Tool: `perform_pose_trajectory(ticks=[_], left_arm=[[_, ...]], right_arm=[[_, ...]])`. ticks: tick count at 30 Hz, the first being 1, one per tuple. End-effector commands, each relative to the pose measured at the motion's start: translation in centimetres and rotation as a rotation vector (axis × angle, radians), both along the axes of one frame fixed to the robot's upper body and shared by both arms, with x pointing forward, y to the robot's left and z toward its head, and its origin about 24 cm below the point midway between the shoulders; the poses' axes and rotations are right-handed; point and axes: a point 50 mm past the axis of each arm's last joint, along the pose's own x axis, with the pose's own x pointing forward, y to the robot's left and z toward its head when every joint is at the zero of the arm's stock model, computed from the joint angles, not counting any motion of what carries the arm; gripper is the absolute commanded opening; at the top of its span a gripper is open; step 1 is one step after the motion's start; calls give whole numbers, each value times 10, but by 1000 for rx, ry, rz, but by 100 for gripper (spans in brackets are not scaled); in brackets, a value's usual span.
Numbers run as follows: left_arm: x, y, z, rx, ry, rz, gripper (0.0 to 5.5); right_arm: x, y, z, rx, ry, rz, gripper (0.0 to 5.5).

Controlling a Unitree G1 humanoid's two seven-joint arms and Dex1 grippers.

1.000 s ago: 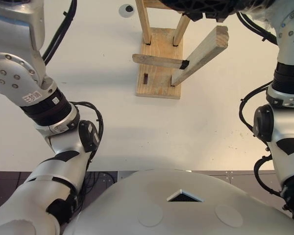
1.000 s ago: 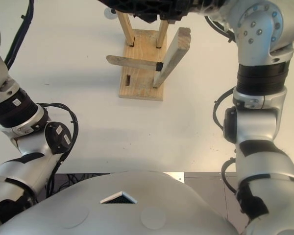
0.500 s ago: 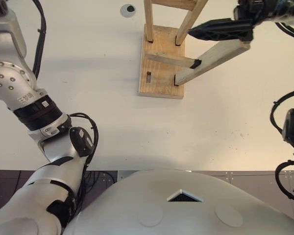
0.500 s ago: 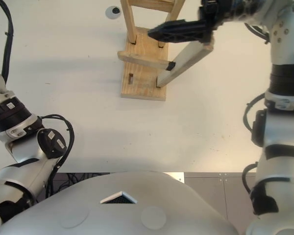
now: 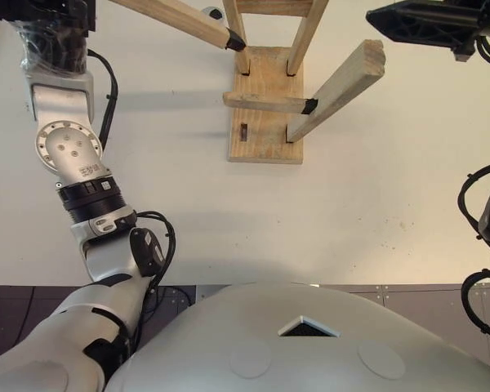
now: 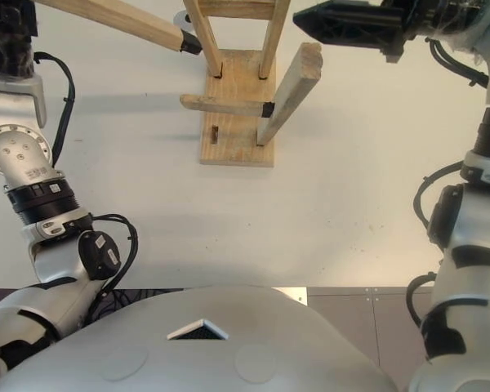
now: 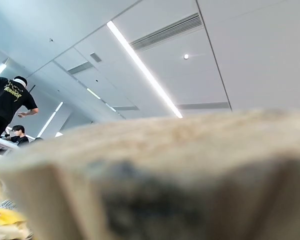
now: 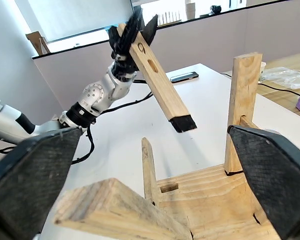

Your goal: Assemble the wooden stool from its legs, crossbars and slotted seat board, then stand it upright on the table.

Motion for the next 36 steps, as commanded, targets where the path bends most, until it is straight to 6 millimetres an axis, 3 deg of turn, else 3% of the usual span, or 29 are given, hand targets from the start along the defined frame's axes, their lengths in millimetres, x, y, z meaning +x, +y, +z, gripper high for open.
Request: perform_pose_trajectory(ticks=[1,7,16,24,29,36], left_arm=[[-4,-12,-18,119,47,-43,158],[-3,-34,-35,191,85,-147,158],[-2,-41,-52,497,98,-246,158],[-7,-21,-39,581,86,-267,158],[-8,-23,-43,590,99,-287,158],[-5,-29,-24,463,18,-281,158]], right_arm=[[-12,0,1,3,19,85,540],[-24,10,-24,-78,55,155,540],[-24,24,-39,-81,-1,107,410],[-29,27,-45,-106,-4,126,286],[-27,27,-47,-110,-6,117,269],[-26,27,-48,-123,-6,122,261]])
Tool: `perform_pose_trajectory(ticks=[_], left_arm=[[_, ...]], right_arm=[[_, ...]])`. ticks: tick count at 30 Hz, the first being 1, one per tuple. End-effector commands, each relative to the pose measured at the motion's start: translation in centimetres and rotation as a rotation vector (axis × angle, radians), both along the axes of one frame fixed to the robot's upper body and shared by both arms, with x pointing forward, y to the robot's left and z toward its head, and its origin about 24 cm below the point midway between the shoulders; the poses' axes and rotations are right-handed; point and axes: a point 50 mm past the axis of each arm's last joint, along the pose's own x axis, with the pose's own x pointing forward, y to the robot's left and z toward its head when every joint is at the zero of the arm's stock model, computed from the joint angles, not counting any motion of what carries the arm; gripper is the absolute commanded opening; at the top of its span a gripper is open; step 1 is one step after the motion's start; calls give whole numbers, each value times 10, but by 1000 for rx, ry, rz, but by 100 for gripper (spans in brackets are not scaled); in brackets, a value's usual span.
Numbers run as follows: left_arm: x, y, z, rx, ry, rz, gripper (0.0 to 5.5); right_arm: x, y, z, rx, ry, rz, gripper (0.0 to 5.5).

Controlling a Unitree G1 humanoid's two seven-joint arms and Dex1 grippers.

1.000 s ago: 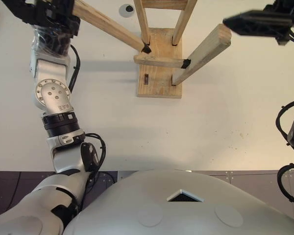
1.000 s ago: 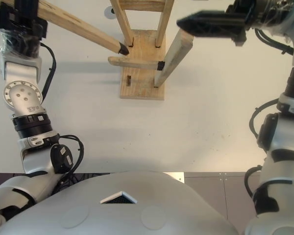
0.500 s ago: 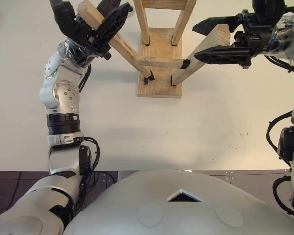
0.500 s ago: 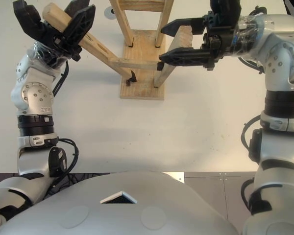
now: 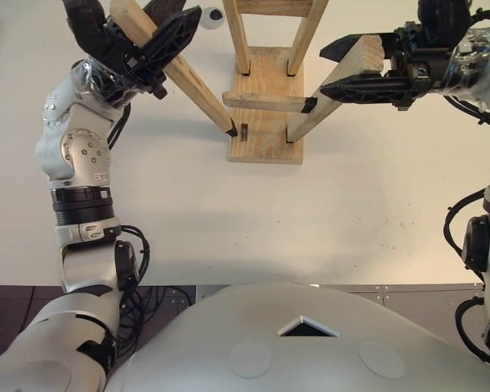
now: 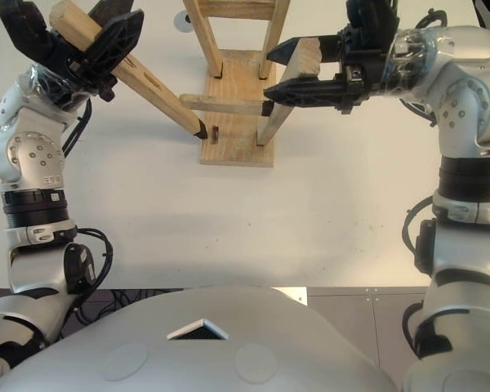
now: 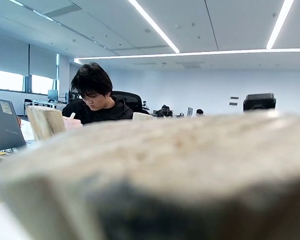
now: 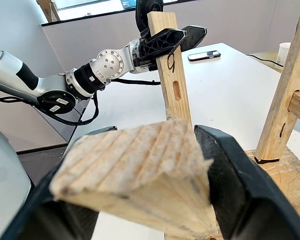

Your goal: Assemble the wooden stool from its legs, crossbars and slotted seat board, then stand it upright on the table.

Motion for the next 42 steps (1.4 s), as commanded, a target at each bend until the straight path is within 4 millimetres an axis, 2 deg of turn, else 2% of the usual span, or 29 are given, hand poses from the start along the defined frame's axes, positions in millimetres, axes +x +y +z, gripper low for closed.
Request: perform_pose_trajectory(ticks=[1,6,10,13,20,28,32,37,42], left_arm=[[0,-3,7,-16,-21,-14,158],[-2,-13,-19,69,34,-38,157],[-1,-21,-29,82,47,-50,157],[-1,-20,-29,177,31,-72,157],[0,-15,-17,435,10,-243,157],[-3,-23,-24,505,19,-312,157],[-13,-37,-40,607,22,-386,157],[-31,-49,-77,822,36,-452,157],[-36,-46,-90,871,66,-458,157]], right_arm=[[-1,2,-5,-27,38,29,261],[0,3,-6,-33,36,32,256],[0,4,-9,-40,37,32,254],[0,3,-7,-43,35,35,253],[-6,6,-12,-67,66,73,253],[-9,12,-12,-80,60,100,251],[-15,26,-11,-84,51,157,249],[-26,47,-29,-124,76,203,241],[-29,57,-36,-143,70,206,236]])
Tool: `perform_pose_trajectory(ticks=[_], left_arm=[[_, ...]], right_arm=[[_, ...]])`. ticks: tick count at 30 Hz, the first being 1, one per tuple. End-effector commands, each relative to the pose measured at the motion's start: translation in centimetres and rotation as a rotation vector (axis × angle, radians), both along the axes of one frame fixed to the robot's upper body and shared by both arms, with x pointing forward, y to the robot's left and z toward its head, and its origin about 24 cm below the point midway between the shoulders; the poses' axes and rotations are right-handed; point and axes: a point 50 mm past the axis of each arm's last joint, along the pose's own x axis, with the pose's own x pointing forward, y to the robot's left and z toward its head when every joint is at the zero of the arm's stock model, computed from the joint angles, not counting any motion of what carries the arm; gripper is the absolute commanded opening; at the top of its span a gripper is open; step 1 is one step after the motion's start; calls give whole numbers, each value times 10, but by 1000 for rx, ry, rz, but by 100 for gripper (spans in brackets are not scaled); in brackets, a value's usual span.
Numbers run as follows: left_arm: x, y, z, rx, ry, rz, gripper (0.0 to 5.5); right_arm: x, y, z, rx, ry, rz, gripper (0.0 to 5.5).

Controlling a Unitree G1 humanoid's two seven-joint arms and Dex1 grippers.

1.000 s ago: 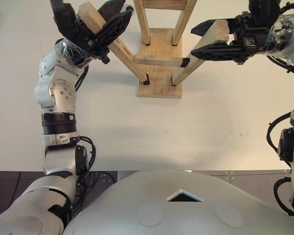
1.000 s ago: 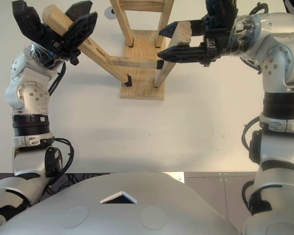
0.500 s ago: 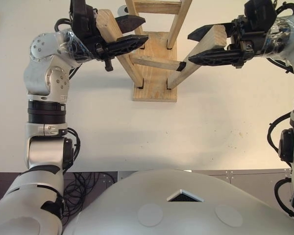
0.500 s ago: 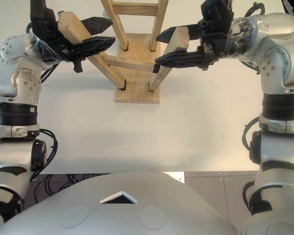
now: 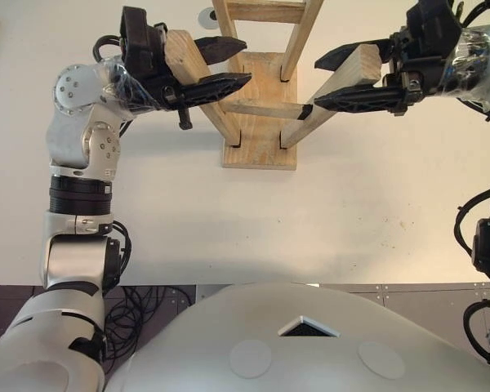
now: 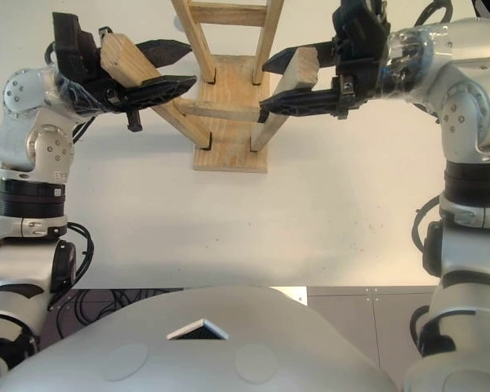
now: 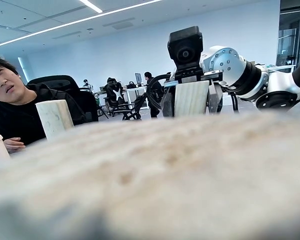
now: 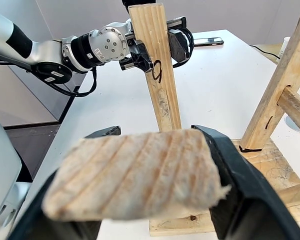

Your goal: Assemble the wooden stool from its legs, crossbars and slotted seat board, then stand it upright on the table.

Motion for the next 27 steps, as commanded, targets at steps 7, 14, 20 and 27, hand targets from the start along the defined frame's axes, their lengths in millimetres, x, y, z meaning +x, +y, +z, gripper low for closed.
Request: perform_pose_trajectory(ticks=[7,14,20,27], left_arm=[[-22,-2,-107,557,196,62,157],[-3,1,-95,470,125,221,157],[8,-1,-80,386,54,292,157],[15,4,-71,358,10,343,250]], right_arm=[[-8,46,-44,-21,125,79,234],[25,33,-28,30,14,-63,329],[36,27,-9,135,-14,-100,329],[42,20,10,259,-34,-134,331]])
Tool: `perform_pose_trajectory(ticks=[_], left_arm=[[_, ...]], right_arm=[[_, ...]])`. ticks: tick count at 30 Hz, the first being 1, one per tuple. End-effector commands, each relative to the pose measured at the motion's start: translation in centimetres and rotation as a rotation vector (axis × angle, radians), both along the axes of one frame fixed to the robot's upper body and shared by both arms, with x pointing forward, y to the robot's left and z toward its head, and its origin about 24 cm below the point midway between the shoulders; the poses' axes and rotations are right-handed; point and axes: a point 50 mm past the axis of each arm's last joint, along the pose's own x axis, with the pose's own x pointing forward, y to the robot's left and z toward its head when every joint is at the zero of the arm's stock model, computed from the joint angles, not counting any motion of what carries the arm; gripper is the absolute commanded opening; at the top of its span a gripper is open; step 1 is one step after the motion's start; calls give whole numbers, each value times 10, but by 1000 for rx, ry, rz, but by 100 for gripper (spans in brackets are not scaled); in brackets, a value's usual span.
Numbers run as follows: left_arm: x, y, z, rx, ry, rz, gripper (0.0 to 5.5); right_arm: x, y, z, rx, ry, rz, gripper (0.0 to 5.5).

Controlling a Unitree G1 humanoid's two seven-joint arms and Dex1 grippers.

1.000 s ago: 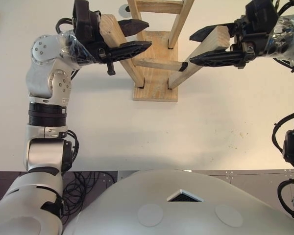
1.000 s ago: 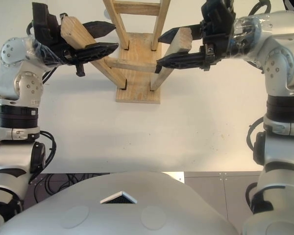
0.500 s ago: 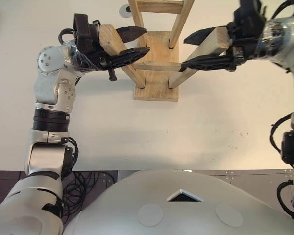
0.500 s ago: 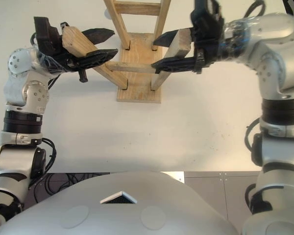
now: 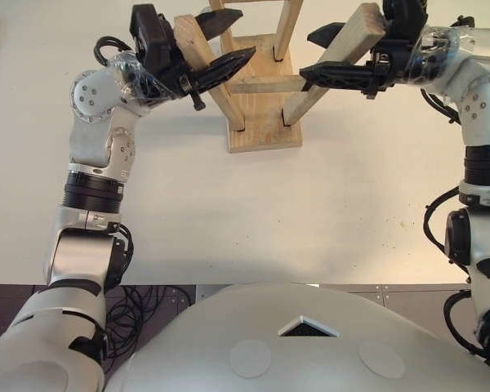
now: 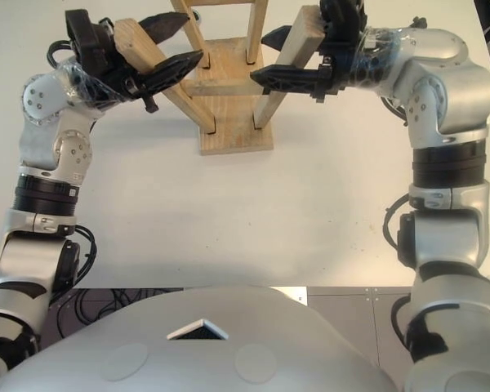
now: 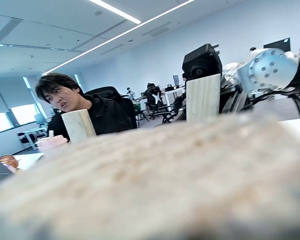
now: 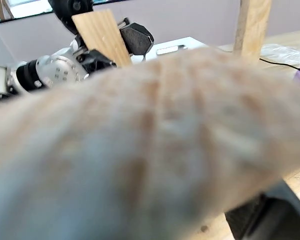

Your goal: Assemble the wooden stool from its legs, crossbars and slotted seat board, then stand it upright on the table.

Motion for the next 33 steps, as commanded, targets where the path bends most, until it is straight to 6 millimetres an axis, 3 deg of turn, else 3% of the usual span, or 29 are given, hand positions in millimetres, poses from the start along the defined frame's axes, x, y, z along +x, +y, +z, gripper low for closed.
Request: perform_pose_trajectory(ticks=[1,4,9,13,17,20,23,27,33], left_arm=[[-1,11,-59,326,175,119,250],[1,11,-44,218,148,129,250],[-2,15,-5,-108,82,189,250],[-12,16,20,-286,60,198,250],[-16,15,25,-314,67,204,253],[-17,18,24,-356,91,245,213],[-16,18,23,-379,100,267,181],[-14,14,21,-392,106,268,180],[-14,5,22,-399,105,236,180]], right_arm=[[5,17,39,134,-118,62,331],[3,12,50,190,-126,45,331],[2,7,78,282,-185,-65,331],[2,7,90,224,-290,-206,331],[7,21,95,88,-378,-457,257],[-16,56,83,-165,-631,-393,209],[-33,82,64,-249,-683,-280,156],[-38,88,37,-393,-659,-188,92],[-30,92,-23,-470,-416,-150,0]])
